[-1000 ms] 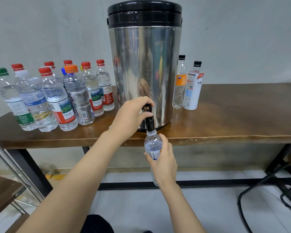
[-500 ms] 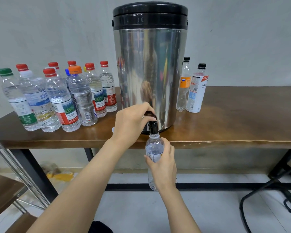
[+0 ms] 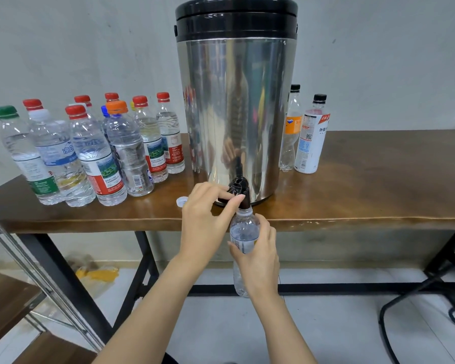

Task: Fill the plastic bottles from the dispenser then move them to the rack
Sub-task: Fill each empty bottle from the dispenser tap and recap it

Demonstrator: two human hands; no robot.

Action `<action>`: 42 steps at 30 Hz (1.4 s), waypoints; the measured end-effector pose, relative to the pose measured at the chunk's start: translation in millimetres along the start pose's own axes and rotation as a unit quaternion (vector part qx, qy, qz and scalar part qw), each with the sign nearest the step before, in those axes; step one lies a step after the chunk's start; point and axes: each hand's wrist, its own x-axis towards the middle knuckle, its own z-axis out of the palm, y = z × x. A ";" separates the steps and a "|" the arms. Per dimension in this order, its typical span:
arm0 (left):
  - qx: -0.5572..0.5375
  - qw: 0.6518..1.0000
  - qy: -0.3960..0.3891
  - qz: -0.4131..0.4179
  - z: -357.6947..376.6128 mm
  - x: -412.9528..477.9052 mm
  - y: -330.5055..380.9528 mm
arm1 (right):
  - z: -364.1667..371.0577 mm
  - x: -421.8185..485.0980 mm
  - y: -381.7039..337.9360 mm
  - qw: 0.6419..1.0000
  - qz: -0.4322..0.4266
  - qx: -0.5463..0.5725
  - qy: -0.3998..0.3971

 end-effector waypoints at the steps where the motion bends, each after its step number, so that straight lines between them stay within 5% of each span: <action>1: -0.004 1.000 -0.001 -0.009 -0.8 0.0 -1.8 | 0.0 -0.3 -0.1 1.000 -0.001 -0.002 -0.001; 42: -0.078 0.996 0.037 -0.037 30.9 -13.2 -33.6 | 1.6 -0.4 -0.9 1.000 -0.020 -0.020 0.002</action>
